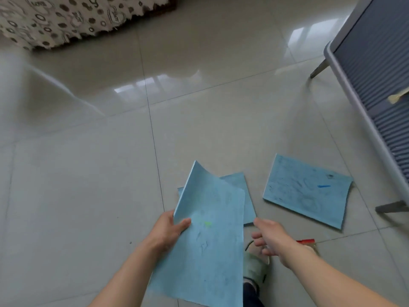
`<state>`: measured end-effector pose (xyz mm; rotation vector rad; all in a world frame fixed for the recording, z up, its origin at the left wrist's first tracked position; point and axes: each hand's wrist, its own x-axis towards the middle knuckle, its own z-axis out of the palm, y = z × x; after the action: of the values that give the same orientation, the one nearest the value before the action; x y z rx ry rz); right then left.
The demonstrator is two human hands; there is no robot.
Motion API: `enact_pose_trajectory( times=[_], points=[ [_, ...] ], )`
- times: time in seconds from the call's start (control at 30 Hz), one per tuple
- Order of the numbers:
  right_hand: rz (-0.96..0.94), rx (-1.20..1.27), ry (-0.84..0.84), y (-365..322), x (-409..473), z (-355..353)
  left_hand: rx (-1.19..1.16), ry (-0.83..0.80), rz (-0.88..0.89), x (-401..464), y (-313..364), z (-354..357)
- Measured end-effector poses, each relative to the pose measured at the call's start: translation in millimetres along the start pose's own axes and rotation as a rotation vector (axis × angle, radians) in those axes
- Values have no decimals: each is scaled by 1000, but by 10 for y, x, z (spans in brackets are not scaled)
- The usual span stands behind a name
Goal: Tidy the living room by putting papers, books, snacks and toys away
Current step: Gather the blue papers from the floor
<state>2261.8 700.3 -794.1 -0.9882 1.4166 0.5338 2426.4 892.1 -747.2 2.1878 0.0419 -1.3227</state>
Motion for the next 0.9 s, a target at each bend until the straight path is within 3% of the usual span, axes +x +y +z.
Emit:
enact_pose_trajectory(
  times=[0.27,0.53,0.9],
  points=[
    [59,150,90,-107,632,-73,597,-41,140,962,275,-318],
    [220,459,144,264,1197,351,500,-175,159,1848,62,-348],
    [454,971,347,457,2011,1206,797,-284,292,2699,-62,-385]
  ],
)
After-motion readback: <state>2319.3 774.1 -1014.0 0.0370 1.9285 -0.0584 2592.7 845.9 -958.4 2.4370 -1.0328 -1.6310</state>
